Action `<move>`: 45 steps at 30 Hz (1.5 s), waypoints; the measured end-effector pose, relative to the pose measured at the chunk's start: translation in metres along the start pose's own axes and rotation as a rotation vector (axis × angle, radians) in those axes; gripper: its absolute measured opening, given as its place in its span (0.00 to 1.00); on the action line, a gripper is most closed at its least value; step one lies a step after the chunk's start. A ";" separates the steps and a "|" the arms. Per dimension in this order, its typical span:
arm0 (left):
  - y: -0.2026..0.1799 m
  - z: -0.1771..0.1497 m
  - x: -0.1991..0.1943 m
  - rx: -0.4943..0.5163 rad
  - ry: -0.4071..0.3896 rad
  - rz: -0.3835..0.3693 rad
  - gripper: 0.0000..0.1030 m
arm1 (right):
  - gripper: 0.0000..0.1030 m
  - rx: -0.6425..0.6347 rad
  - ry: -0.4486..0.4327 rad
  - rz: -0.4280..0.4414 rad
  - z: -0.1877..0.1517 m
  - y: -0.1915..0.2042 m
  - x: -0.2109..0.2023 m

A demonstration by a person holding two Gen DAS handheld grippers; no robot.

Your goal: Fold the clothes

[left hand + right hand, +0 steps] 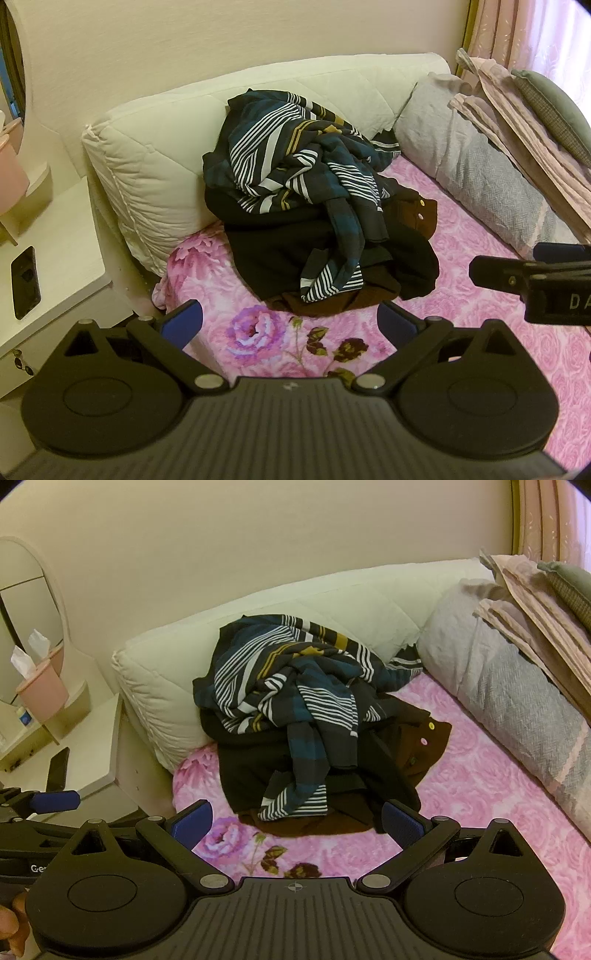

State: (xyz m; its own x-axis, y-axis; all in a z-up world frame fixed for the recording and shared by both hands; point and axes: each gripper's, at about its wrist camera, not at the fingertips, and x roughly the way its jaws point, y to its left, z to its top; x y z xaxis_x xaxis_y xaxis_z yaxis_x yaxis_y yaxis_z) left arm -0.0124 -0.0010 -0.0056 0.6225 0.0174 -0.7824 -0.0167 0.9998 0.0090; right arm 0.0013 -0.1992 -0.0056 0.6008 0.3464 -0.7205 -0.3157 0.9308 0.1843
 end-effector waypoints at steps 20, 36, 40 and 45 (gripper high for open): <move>0.019 0.002 0.017 0.140 -0.049 0.108 0.96 | 0.97 -0.200 -0.095 0.039 -0.012 -0.024 -0.006; 0.093 0.133 0.228 0.410 -0.077 0.020 0.96 | 0.97 -0.492 0.032 -0.043 0.109 0.022 0.210; 0.106 0.142 0.274 0.524 -0.108 -0.007 0.93 | 0.97 -0.697 0.058 -0.037 0.130 0.044 0.277; 0.121 0.148 0.320 0.564 -0.077 -0.059 0.88 | 0.97 -0.939 0.090 -0.029 0.141 0.060 0.349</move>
State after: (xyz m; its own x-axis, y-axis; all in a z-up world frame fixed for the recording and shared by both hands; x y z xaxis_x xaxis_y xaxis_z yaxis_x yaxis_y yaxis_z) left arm 0.3007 0.1262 -0.1632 0.6653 -0.0592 -0.7442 0.4267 0.8481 0.3141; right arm 0.2951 -0.0058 -0.1515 0.5713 0.2779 -0.7723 -0.7876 0.4504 -0.4206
